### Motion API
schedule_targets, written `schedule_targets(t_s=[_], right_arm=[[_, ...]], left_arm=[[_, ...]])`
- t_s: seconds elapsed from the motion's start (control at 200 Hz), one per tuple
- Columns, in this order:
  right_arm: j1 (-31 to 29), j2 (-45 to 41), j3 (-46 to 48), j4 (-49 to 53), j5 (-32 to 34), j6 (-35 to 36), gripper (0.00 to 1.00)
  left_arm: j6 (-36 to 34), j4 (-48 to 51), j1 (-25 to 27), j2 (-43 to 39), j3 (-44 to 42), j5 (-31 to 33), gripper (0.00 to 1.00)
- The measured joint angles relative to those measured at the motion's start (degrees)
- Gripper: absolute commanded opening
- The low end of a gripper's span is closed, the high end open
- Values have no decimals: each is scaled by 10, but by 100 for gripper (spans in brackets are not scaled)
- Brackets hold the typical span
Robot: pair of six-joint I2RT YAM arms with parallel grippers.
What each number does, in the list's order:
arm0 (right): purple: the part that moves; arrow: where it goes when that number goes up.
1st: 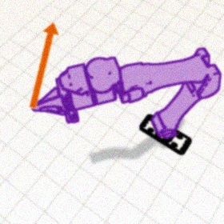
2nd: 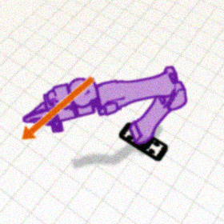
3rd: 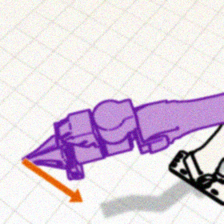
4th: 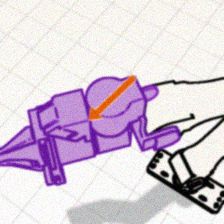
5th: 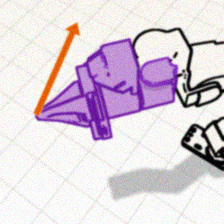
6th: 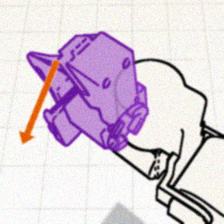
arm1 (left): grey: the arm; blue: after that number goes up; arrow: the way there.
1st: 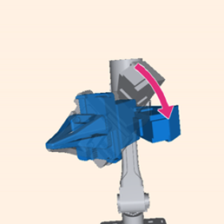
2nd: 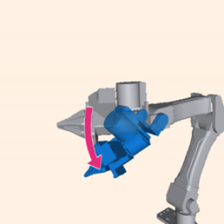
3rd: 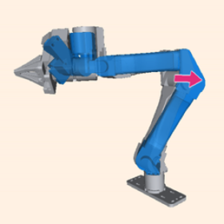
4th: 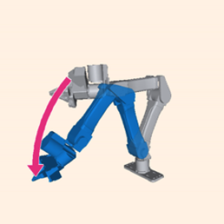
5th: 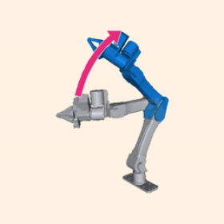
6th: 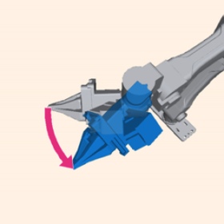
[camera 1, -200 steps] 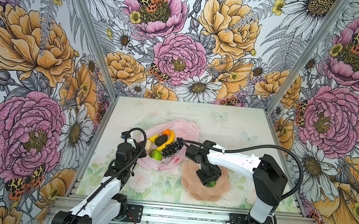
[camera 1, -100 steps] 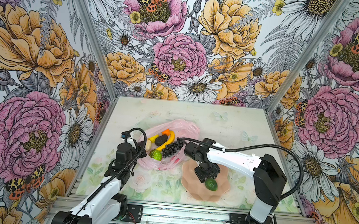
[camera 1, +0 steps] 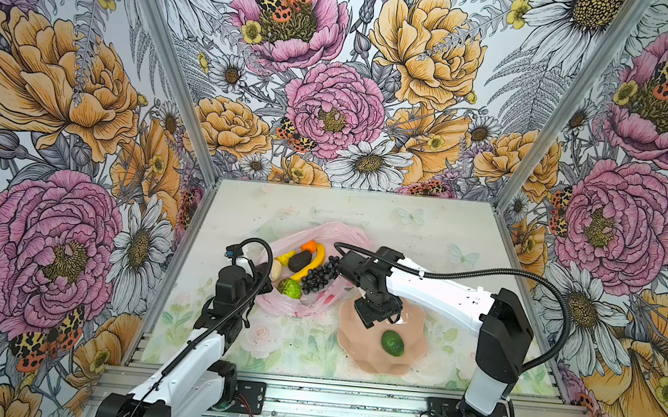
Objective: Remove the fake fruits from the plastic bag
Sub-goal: 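Raise the right gripper away from the bowl toward the bag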
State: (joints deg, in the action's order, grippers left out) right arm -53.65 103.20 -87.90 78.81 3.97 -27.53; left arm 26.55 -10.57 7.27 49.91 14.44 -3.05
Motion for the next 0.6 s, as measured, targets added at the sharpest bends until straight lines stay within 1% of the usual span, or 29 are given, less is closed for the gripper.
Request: schedule_targets(t_s=[0.155,0.345,0.505,0.6], right_arm=[[-6,0,-50,-35,10,-24,61],[-19,4,-87,-147,9,-87,61],[-42,45,-127,-235,10,-145,66],[-52,71,-132,-280,9,-174,69]], left_arm=[[0,0,0,0,0,0,0],[0,0,0,1,0,0,0],[0,0,0,0,0,0,0],[0,0,0,-1,0,0,0]])
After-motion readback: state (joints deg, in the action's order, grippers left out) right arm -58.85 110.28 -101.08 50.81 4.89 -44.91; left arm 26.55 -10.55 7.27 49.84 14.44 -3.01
